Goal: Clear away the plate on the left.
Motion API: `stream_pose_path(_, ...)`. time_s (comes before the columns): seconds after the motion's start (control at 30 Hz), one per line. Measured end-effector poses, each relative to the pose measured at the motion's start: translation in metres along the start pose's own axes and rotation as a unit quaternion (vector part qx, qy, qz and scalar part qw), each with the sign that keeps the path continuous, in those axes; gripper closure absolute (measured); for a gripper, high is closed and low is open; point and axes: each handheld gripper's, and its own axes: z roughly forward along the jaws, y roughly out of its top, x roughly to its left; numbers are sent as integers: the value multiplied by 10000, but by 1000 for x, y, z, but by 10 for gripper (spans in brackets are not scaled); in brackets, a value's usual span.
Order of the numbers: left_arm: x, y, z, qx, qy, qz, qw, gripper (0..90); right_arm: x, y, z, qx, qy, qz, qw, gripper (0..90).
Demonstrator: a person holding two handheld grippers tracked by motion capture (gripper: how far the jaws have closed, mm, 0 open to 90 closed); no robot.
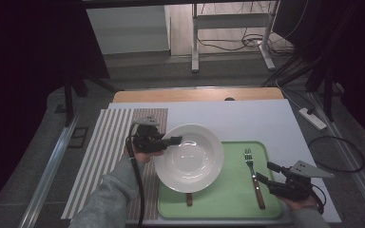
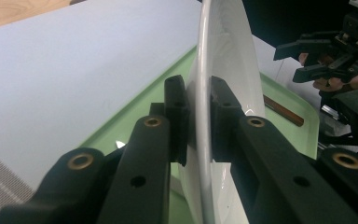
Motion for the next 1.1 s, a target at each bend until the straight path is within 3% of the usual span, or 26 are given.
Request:
stream_pose_path(0.23,-8,8,26,121,-301,52,9995,797,-1,0,-1,-26,-2,2,10000,347)
stream_pose_path(0.73,-17,16,76,435,-603,57,9972,793,-3,1,-4,-94,2,14,10000,348)
stream_pose_path(1.1,-20,16,100,613,-735,-15,9954,792,-3,1,-5,-96,31,16,9999,348)
